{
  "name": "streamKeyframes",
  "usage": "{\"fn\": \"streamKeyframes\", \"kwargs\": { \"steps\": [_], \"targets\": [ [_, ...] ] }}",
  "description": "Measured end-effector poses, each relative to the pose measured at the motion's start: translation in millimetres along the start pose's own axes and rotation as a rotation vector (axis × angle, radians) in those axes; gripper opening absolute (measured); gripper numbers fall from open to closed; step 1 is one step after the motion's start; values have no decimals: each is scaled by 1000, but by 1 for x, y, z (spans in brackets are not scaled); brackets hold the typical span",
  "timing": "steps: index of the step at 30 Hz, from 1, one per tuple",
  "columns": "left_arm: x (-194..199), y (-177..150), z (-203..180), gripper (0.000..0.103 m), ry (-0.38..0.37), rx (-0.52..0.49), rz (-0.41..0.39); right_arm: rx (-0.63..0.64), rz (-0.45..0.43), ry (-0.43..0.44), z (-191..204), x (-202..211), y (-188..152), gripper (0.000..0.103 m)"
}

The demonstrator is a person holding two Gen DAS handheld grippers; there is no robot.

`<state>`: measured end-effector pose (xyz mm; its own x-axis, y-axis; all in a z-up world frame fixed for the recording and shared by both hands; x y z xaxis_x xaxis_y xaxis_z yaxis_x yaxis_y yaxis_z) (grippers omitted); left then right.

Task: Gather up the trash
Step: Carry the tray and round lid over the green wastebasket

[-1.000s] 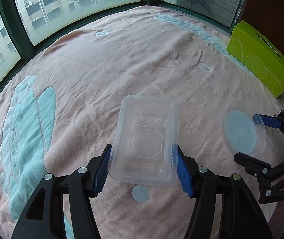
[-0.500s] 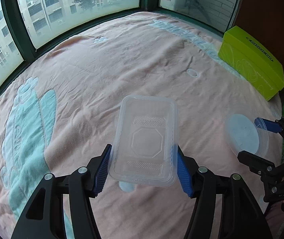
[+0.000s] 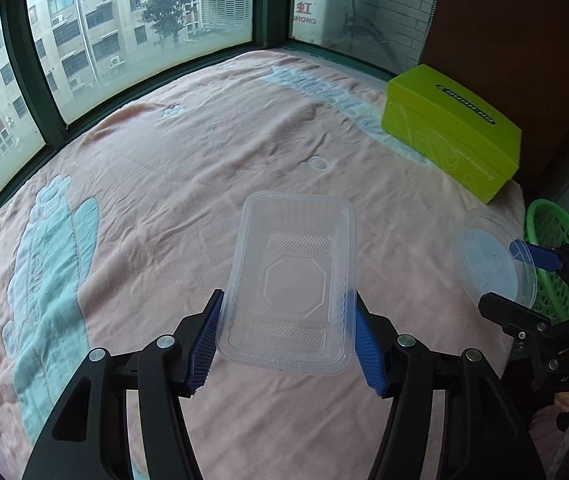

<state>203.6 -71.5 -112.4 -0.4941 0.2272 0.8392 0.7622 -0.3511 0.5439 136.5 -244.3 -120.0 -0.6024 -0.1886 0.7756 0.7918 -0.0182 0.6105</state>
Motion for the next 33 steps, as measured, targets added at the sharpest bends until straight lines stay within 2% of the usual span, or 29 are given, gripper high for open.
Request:
{"fn": "streamKeyframes", "kwargs": {
  "steps": [11,33],
  "targets": [
    [29,4,-60,58,-53,-40,-50,-73,-52,-61,-40,51,-19,92],
    [45,14,-165,58,-159,-125,-75,-194,-107,-232,-114,125,-62,92]
  ]
}}
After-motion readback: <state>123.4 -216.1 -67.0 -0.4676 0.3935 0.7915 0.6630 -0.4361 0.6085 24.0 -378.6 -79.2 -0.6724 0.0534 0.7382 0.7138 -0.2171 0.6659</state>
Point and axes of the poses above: each gripper's, at about its wrist camera, not at the fingertips, and x roughly against the way its jaws point, z to its left, y to its top, the point moved 5 cm from there along -x, roughly the way its jaws point, and after that the axes turned 3 degrees about -x, right-handed, at the moved point
